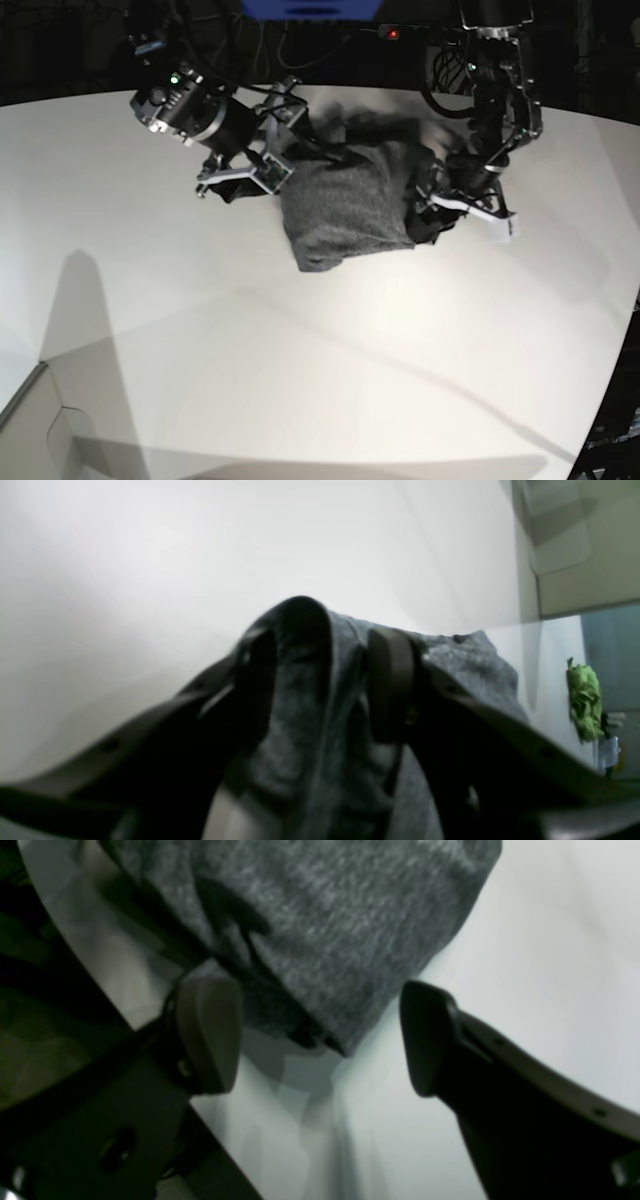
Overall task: Layout the t-shirt on the table in an organized manner, then fold the t-shirt properly
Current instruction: 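Tuck the loose shirt edges under the bundle with both grippers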
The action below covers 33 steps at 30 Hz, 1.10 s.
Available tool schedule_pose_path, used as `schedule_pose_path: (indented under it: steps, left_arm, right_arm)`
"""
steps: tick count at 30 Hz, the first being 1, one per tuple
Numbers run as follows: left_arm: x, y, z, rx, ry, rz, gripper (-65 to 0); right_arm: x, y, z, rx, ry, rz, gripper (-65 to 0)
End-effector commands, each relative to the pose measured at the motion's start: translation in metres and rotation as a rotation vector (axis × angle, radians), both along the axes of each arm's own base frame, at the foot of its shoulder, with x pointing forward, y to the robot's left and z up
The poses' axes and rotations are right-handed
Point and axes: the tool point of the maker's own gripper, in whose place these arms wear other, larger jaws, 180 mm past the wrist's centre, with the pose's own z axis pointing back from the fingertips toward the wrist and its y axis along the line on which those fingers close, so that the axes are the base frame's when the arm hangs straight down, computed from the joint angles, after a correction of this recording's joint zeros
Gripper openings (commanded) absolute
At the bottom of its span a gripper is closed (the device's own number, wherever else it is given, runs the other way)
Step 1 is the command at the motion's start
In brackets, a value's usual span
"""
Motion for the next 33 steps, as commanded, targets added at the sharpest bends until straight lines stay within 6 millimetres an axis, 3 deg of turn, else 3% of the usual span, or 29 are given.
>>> schedule_pose_path:
  steps: [1,5,13,20,24,27,31,33]
  left_arm:
    - [0.011,-0.006,0.017,-0.017,-0.061,-0.010,-36.7]
    - [0.020,-0.013,0.024,-0.025,-0.084,-0.026,-39.3]
    - [0.044,-0.007,0.037,-0.040,-0.154,0.022,-64.1]
    - [0.049,-0.004,0.042,-0.038,-0.168,0.031,-64.6]
    - [0.043,-0.006,0.022,-0.041,-0.109,0.018,-64.5]
    - [0.035,-0.007,0.011,-0.043,-0.066,0.004,-58.8]
    - [0.020,-0.016,-0.001,-0.043,0.017,-0.067,-37.2]
    - [0.018,-0.008,0.007,-0.032,0.013,-0.067,-26.1]
  right_arm:
    - [0.004,0.004,0.011,0.034,-0.031,0.001,-15.7]
    - [0.004,0.003,0.011,0.032,-0.031,0.002,-15.7]
    - [0.010,-0.011,0.010,0.018,-0.035,-0.040,-15.7]
    - [0.015,-0.024,0.009,0.005,-0.040,-0.079,-15.7]
    - [0.017,-0.025,0.011,0.004,-0.047,-0.079,-15.7]
    - [0.018,-0.025,0.012,0.005,-0.050,-0.079,-15.6]
    - [0.019,-0.024,0.012,0.007,-0.052,-0.078,-15.5]
    - [0.019,-0.024,0.012,0.007,-0.052,-0.078,-15.5]
